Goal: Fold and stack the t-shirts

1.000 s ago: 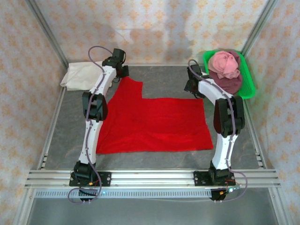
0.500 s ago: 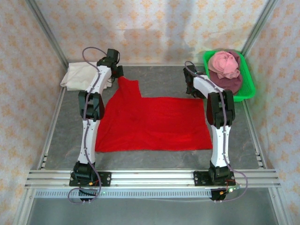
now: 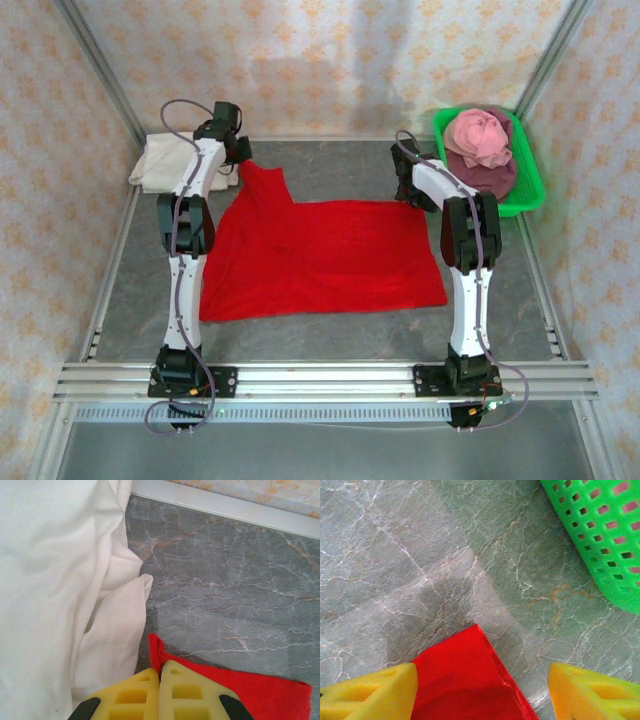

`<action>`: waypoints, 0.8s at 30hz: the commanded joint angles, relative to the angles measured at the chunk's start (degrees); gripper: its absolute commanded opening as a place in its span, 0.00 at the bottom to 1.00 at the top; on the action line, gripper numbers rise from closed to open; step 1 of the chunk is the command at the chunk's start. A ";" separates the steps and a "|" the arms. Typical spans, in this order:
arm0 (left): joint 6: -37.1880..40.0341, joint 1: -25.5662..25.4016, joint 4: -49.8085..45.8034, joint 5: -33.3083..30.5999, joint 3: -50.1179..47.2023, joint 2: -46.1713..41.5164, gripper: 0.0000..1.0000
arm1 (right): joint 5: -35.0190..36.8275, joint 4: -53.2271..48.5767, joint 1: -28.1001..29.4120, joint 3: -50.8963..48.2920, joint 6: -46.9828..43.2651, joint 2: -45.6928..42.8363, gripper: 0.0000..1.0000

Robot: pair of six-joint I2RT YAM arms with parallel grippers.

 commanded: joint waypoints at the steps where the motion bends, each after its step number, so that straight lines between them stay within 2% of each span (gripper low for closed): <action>1: -0.23 0.18 2.33 2.18 0.41 -2.64 0.00 | -1.47 0.06 0.07 1.33 1.39 0.08 0.69; 6: -1.14 0.11 2.14 4.64 1.72 -1.91 0.00 | -3.59 0.76 0.12 3.03 2.15 1.10 0.63; 15: -1.38 -0.68 1.41 5.81 3.36 -1.83 0.00 | -6.04 -1.00 0.19 2.90 3.22 1.29 0.62; 22: -1.82 -0.87 1.01 5.85 3.45 -1.65 0.00 | -1.95 -0.89 0.32 -1.98 2.67 -1.53 0.59; 24: -1.99 -0.96 0.59 5.90 3.41 -1.65 0.00 | -1.54 -0.57 0.30 -2.96 2.25 -1.62 0.54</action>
